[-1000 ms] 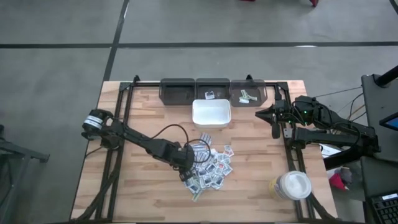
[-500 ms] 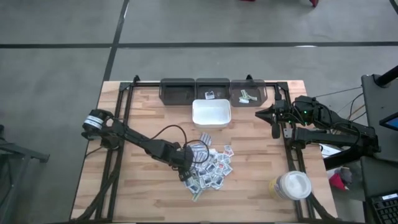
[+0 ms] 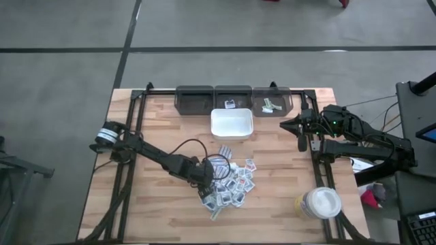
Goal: Pick & Place First Aid Supplies
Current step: Put the blue alcohol pad into the middle gray bin
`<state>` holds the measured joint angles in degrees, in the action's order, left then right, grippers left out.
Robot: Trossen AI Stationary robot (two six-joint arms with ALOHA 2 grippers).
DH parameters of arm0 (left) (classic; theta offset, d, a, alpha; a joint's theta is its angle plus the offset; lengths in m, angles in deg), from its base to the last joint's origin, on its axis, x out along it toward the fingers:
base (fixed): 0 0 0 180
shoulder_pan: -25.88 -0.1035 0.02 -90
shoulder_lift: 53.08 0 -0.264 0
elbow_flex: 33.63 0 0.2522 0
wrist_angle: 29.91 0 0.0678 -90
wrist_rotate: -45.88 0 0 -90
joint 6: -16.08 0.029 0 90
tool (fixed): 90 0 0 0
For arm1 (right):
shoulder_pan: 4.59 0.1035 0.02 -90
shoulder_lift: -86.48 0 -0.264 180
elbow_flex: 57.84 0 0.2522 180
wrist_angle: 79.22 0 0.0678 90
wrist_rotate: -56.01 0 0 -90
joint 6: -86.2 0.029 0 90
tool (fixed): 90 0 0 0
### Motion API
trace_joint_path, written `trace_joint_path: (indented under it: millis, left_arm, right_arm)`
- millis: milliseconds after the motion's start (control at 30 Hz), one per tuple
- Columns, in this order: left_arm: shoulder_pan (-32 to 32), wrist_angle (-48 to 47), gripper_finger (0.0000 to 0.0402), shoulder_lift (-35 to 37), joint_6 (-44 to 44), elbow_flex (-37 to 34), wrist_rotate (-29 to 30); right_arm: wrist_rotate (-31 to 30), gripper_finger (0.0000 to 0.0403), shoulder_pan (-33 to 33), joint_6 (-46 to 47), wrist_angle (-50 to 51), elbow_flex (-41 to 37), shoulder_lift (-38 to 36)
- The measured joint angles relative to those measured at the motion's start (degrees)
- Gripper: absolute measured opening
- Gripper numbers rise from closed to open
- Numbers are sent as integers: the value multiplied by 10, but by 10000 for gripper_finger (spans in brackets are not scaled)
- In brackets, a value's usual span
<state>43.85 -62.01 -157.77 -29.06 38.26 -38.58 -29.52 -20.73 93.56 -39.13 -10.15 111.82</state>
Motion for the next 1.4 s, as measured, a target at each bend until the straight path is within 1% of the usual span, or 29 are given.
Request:
trace_joint_path:
  millis: [167, 367, 567, 733, 833, 1167, 1400]
  left_arm:
    - [0, -7, 140, -1, -3, 0, 4]
    - [0, -9, 88, 0, -14, 2, 6]
    - [0, -20, 37, 0, -4, 18, 13]
    - [0, -41, 8, -2, 7, 40, 25]
    - [0, -46, 2, -2, 17, 50, 25]
    - [0, -49, 0, 0, 18, 51, 29]
    - [0, -72, 0, 26, 25, 61, 32]
  right_arm:
    - [0, 38, 0, 0, 0, 0, 0]
    - [0, 38, 0, 0, 0, 0, 0]
    - [0, 38, 0, 0, 0, 0, 0]
    - [0, 38, 0, 0, 0, 0, 0]
    - [0, 38, 0, 0, 0, 0, 0]
    - [-1, 38, 0, 0, 1, 0, 0]
    - [-1, 38, 0, 0, 3, 0, 0]
